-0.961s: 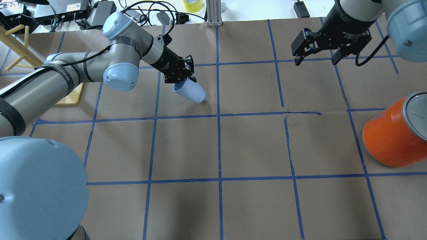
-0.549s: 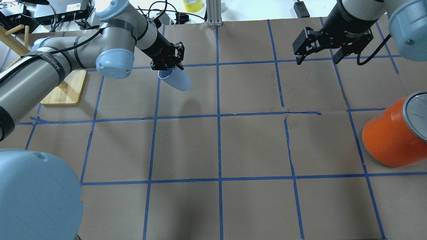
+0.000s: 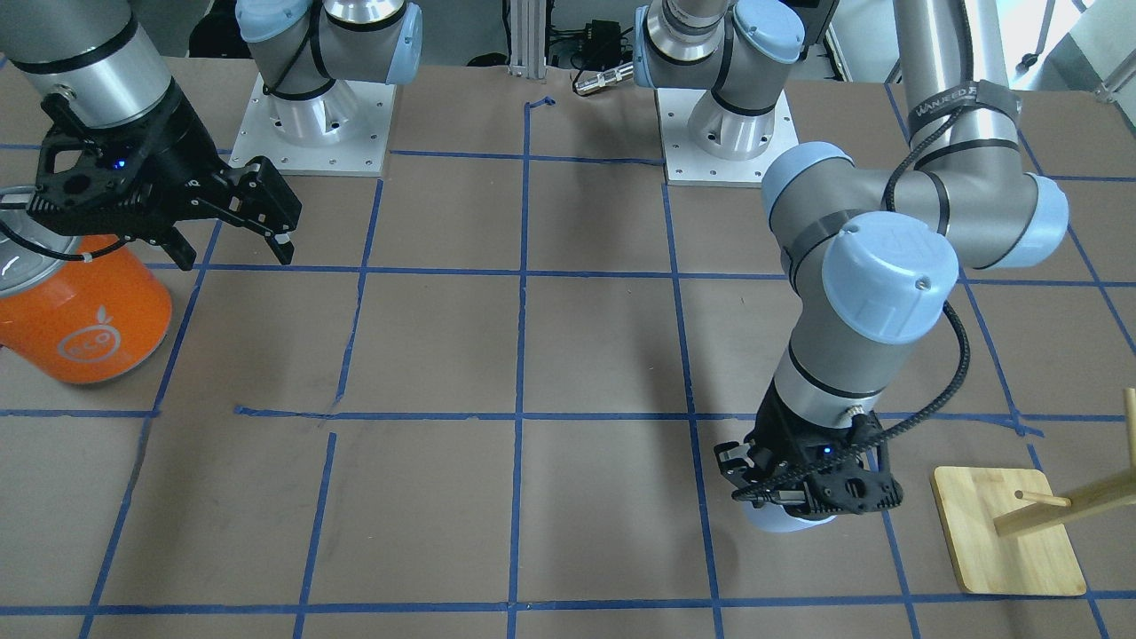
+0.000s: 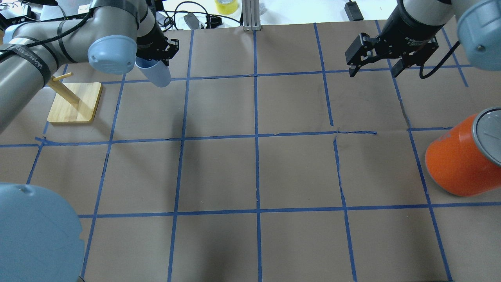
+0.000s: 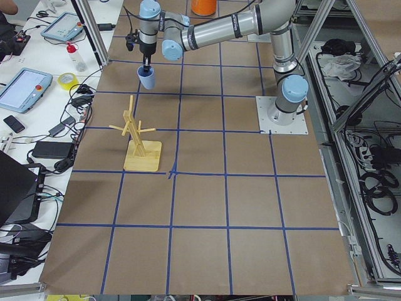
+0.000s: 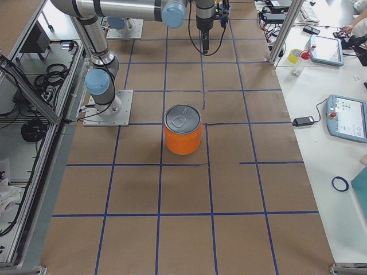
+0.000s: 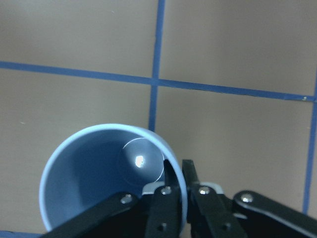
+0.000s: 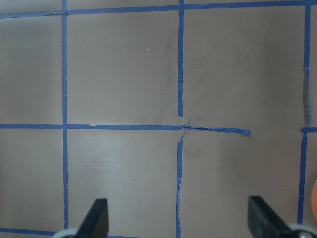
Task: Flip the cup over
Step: 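Rotate the cup upright with the left gripper and set it down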
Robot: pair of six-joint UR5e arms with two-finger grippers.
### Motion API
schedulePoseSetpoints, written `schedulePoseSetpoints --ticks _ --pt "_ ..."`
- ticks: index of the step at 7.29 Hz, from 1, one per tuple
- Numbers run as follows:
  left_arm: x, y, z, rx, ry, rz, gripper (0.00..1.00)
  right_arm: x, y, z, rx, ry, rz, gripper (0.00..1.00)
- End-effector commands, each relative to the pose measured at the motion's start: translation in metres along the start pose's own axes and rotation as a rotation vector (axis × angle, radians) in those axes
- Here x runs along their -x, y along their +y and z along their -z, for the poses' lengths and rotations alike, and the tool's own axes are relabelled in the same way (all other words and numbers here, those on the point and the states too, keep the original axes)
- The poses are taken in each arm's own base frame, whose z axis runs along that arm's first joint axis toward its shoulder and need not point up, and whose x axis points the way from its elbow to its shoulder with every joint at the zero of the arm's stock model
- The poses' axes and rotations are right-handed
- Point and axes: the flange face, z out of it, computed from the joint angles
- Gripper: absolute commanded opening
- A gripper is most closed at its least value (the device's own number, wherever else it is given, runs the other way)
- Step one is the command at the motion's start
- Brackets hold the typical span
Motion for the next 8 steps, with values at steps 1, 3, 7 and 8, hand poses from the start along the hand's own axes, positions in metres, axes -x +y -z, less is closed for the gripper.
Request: schedulePoseSetpoints --ticks 1,3,7,8 --pt "0.035 0.005 -0.038 0.064 -0.022 -0.028 0.0 -0.001 -0.003 -0.005 0.007 -0.005 0.002 1.0" --pt "0.04 0.018 -0.075 0.063 -0.023 -0.019 0.0 0.0 -0.004 0.002 -0.006 -0.005 0.005 1.0" --pt "0.049 0.021 -0.087 0.09 -0.02 -0.006 0.69 0.001 -0.004 0.002 -0.005 -0.005 0.007 1.0" --pt "0.05 0.02 -0.083 0.085 -0.024 -0.005 0.99 0.002 -0.002 0.005 -0.012 -0.006 0.008 1.0"
